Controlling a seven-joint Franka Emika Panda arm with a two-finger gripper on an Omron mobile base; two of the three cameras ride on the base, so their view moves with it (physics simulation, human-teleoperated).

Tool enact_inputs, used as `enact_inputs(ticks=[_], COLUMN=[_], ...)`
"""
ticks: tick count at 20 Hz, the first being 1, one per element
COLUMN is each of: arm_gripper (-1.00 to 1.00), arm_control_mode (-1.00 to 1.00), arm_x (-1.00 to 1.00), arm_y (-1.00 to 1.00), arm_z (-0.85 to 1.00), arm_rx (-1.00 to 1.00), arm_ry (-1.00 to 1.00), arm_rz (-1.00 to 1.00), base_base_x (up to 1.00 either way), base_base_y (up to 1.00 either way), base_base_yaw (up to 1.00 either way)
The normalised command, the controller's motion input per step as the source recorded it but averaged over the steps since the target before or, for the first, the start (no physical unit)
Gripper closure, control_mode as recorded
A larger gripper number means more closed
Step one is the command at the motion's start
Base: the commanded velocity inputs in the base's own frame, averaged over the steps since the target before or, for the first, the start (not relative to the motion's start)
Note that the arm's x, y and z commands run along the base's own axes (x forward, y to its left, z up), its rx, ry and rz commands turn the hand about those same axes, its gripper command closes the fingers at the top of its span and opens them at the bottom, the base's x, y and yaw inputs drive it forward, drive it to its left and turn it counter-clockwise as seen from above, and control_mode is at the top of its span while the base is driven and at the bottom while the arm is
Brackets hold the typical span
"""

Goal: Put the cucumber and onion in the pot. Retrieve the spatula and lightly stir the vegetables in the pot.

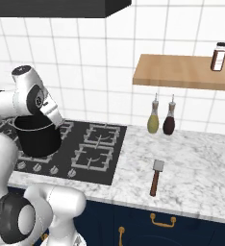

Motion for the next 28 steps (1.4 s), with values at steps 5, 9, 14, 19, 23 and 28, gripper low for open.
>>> enact_inputs(ticks=[5,9,14,19,23,28], arm_gripper=[-1.0,-1.0,-1.0,-1.0,-1.0,-1.0], arm_control_mode=[-1.0,-1.0,-1.0,-1.0,-1.0,-1.0], arm_x=[-0.15,0.0,0.0,0.0,0.0,-0.04], arm_y=[-1.0,-1.0,-0.99,-0.93,-0.91,-0.84], arm_z=[-0.09,-0.12,-0.14,-0.15,-0.18,-0.13], arm_rx=[0.18,0.14,0.13,0.13,0.14,0.15], arm_ry=[0.01,0.01,0.01,0.0,0.0,0.0], arm_rz=[-0.43,-0.61,-0.66,-0.66,-0.64,-0.6], base_base_x=[0.0,0.0,0.0,0.0,0.0,0.0], base_base_y=[0.0,0.0,0.0,0.0,0.0,0.0], base_base_yaw=[0.0,0.0,0.0,0.0,0.0,0.0])
